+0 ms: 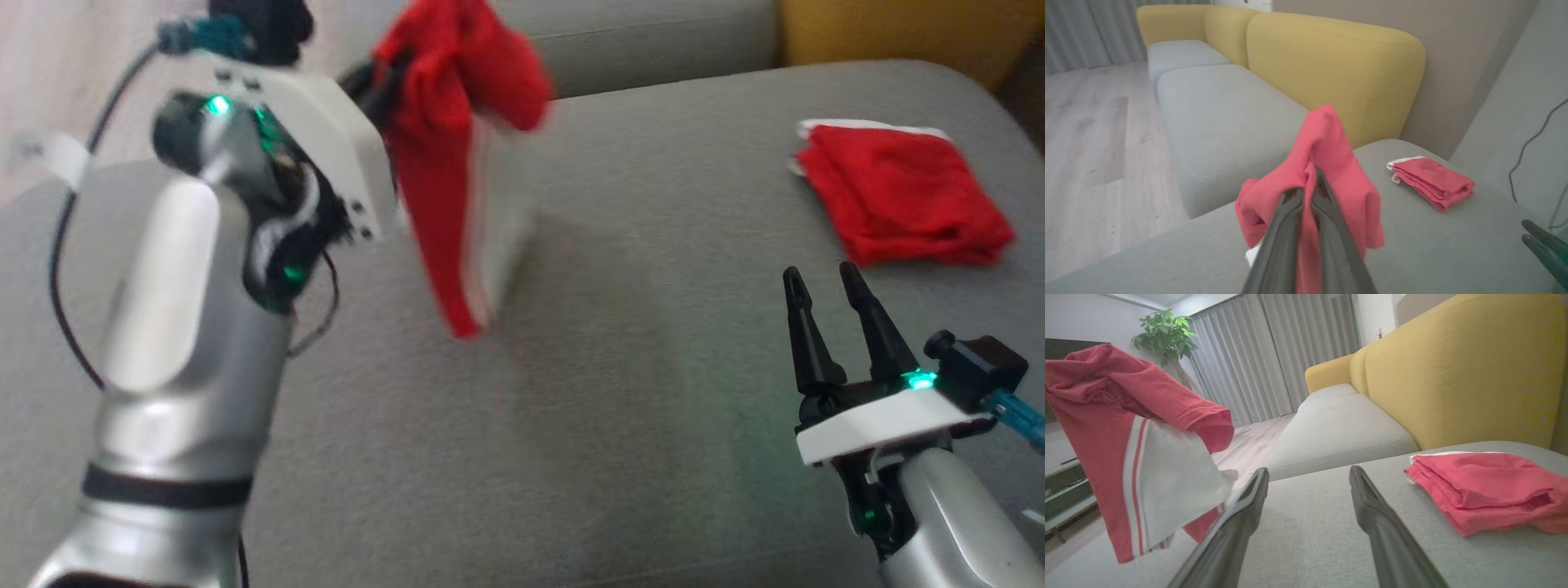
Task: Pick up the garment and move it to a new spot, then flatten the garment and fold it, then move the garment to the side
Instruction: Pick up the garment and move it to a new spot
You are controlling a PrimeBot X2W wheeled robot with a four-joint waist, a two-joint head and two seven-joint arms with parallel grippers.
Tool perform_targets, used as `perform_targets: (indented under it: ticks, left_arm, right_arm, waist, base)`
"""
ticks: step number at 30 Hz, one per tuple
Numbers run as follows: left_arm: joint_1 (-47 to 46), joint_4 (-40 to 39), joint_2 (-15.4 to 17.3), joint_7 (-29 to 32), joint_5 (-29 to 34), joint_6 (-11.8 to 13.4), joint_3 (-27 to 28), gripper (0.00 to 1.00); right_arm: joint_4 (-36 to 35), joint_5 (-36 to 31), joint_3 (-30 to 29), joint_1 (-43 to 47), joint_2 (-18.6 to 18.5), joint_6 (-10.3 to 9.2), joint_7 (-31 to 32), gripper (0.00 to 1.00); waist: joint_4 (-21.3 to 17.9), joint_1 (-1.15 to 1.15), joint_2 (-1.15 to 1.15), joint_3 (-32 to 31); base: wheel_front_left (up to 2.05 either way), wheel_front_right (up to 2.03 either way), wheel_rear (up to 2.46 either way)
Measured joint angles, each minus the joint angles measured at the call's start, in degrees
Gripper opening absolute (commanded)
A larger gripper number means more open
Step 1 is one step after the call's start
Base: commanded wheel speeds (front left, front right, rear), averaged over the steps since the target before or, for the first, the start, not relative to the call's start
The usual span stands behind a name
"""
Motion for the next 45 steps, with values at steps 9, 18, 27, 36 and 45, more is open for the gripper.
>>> perform_targets:
  ticks: [9,18,27,36,45]
  left_arm:
    - [11.4,3.3,-1.0,-2.5,-0.8,0.5,-3.3,0.00]
    - [13.5,15.0,0.4,-15.5,0.5,0.0,-5.7,1.00]
    - [12.4,4.1,1.9,-21.8,0.2,2.5,-4.0,1.00]
    - [29.5,-11.1,4.0,-32.7,4.5,14.0,0.6,1.00]
    - [44.7,-14.1,0.9,-39.1,5.6,19.7,2.3,1.00]
  right_arm:
    - [-0.3,0.2,0.2,0.0,-0.1,0.00,0.0,1.00]
    - [-0.1,1.0,0.4,-0.2,-0.4,0.00,0.0,1.00]
    - [0.2,1.0,-0.2,0.0,-0.7,0.00,0.0,1.00]
    - [-1.2,0.9,-0.9,2.5,-1.0,0.00,0.0,1.00]
    - [-3.7,0.0,-2.5,5.4,-1.3,0.00,0.0,1.00]
  waist:
    - [-6.2,0.00,0.00,1.4]
    - [-7.2,0.00,0.00,2.9]
    - [-4.3,0.00,0.00,0.9]
    - [-2.4,0.00,0.00,0.0]
    - [-1.3,0.00,0.00,-0.1]
  base:
    - [0.00,0.00,0.00]
    - [0.00,0.00,0.00]
    - [0.00,0.00,0.00]
    - [0.00,0.00,0.00]
    - [0.00,0.00,0.00]
